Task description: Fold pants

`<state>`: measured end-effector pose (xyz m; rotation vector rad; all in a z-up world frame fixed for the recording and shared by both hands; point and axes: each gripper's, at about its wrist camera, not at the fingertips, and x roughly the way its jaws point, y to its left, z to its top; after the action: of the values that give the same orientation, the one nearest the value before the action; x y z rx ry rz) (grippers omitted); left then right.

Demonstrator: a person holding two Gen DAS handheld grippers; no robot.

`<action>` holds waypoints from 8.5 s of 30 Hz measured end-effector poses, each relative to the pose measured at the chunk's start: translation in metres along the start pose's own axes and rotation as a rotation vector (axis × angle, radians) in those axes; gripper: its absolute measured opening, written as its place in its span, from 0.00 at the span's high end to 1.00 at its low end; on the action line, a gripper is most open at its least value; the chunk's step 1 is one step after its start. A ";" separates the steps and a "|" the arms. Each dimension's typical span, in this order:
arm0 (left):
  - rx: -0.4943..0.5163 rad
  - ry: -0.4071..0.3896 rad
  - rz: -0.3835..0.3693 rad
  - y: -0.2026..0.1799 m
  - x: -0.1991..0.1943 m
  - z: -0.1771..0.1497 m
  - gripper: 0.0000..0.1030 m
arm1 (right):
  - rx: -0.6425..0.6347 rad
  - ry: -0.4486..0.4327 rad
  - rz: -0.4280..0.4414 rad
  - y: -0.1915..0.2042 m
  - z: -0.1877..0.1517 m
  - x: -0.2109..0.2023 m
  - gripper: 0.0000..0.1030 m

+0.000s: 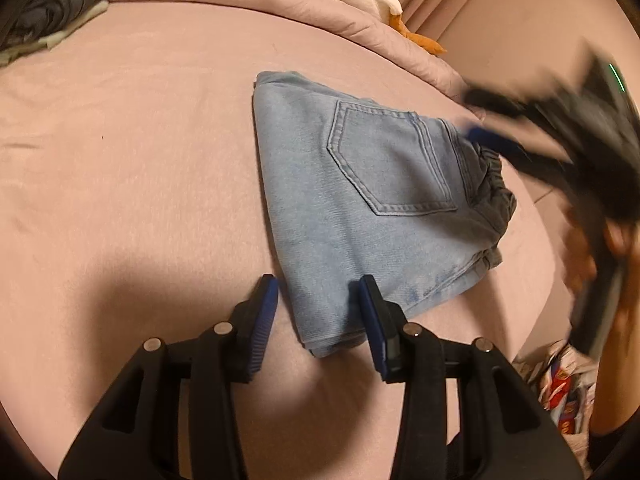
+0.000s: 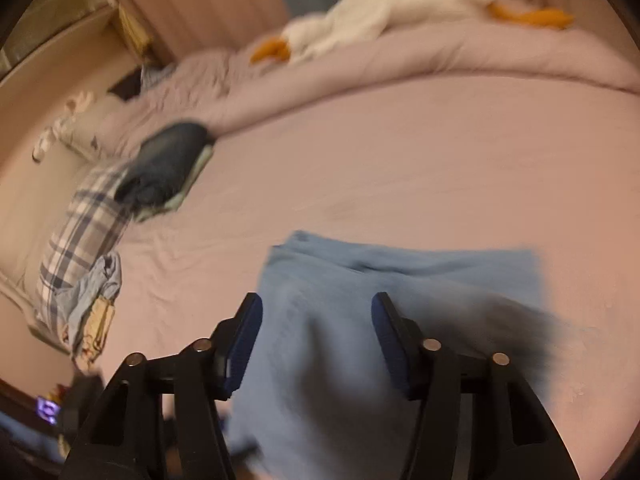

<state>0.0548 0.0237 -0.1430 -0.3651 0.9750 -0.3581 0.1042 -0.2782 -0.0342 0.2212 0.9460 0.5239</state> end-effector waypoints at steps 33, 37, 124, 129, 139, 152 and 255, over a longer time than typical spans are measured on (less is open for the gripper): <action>-0.261 0.125 -0.256 0.015 0.029 0.070 0.48 | 0.360 0.103 0.275 -0.135 -0.047 -0.010 0.07; -0.236 0.125 -0.250 0.010 0.034 0.076 0.48 | 0.304 0.097 0.244 -0.128 -0.041 -0.002 0.07; 0.018 -0.184 0.308 -0.032 -0.087 0.011 0.76 | -0.264 -0.151 -0.040 0.069 -0.087 -0.072 0.50; 0.015 -0.210 0.327 -0.033 -0.098 0.008 0.76 | -0.284 -0.160 -0.023 0.078 -0.089 -0.075 0.50; 0.001 -0.261 0.340 -0.033 -0.118 0.006 0.76 | -0.335 -0.180 -0.001 0.091 -0.086 -0.081 0.50; 0.010 -0.304 0.370 -0.033 -0.131 0.006 0.76 | -0.398 -0.211 -0.003 0.107 -0.089 -0.087 0.50; 0.068 -0.198 0.421 0.016 -0.012 0.130 0.76 | -0.310 -0.161 -0.037 0.071 -0.013 0.015 0.50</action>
<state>0.1613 0.0614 -0.0748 -0.1238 0.8174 0.0284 0.0774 -0.2107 -0.0242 -0.0335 0.7000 0.6020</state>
